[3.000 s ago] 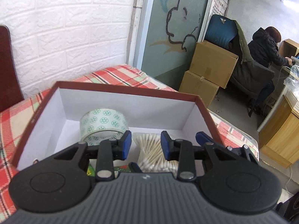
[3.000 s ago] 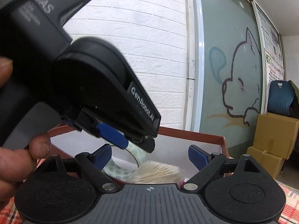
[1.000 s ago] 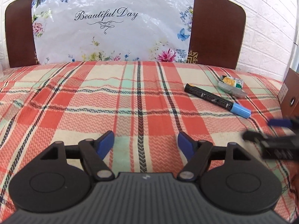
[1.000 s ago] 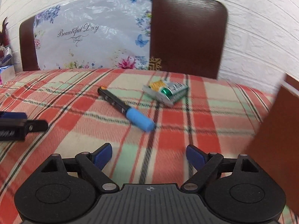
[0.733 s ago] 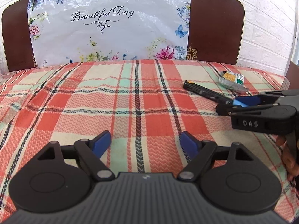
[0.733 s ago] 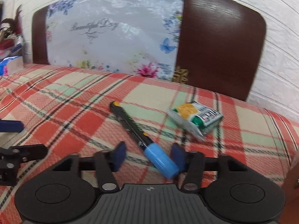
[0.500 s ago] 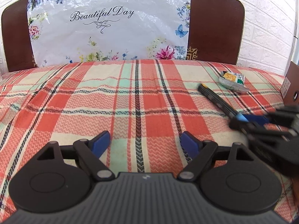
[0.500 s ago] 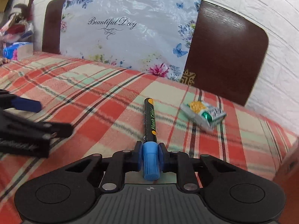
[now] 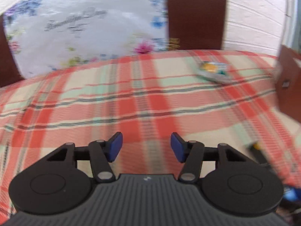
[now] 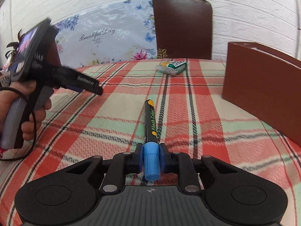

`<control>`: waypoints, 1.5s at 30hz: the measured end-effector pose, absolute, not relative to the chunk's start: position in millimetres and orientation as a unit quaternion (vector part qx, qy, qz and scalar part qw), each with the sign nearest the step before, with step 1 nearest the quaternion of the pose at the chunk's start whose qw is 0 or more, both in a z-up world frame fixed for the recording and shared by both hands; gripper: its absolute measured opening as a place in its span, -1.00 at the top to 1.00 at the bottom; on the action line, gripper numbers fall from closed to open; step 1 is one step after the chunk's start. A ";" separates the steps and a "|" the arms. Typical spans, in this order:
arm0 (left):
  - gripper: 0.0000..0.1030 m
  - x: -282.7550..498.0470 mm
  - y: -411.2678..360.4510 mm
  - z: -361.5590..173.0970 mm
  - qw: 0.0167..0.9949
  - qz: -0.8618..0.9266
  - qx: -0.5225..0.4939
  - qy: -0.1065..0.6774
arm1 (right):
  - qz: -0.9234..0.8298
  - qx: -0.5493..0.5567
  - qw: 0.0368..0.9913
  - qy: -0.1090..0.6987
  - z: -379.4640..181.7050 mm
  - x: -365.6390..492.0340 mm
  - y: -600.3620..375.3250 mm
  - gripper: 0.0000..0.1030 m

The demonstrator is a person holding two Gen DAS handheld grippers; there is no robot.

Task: Organize objects
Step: 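Grasp the black marker at its blue cap with the right tool while the left tool grips its barrel, then carry the marker into the brown box and open both tools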

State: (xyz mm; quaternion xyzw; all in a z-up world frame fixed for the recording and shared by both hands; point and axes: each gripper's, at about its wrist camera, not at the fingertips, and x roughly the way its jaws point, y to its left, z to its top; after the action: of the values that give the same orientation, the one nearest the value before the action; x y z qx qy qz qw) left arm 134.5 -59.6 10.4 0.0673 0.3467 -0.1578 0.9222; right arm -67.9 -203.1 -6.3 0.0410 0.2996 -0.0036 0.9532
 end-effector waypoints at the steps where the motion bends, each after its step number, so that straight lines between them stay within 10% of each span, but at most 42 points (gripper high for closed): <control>1: -0.12 130.0 -67.2 14.7 0.914 -0.175 0.058 0.361 | -0.004 0.043 0.954 0.298 -6.1 -69.9 -204.8 0.66; 14: -0.21 85.7 -132.3 4.3 0.838 -0.271 0.014 0.473 | 0.002 0.048 0.957 0.285 -7.6 -77.4 -213.0 0.65; 18: 0.40 80.0 -140.0 4.3 0.834 -0.289 0.023 0.470 | 0.009 0.050 0.959 0.278 -9.0 -78.2 -215.4 0.66; 21: 0.46 82.5 -147.2 8.6 0.832 -0.297 0.024 0.468 | 0.012 0.053 0.962 0.267 -7.7 -81.9 -216.4 0.65; 35: 0.57 72.8 -260.8 130.1 0.859 -0.416 0.090 0.284 | -0.126 0.043 0.988 0.082 65.6 -87.1 -296.2 0.63; 45: 0.63 100.4 -338.3 124.4 0.853 -0.422 0.141 0.272 | -0.183 0.124 0.973 0.065 70.4 -43.1 -378.1 0.64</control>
State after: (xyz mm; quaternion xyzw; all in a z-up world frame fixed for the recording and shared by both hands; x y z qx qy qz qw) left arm 100.4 -338.3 124.4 0.1410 0.2718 -0.4221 0.8533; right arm -43.1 -378.1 70.4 0.1244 0.0646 -0.1830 0.9731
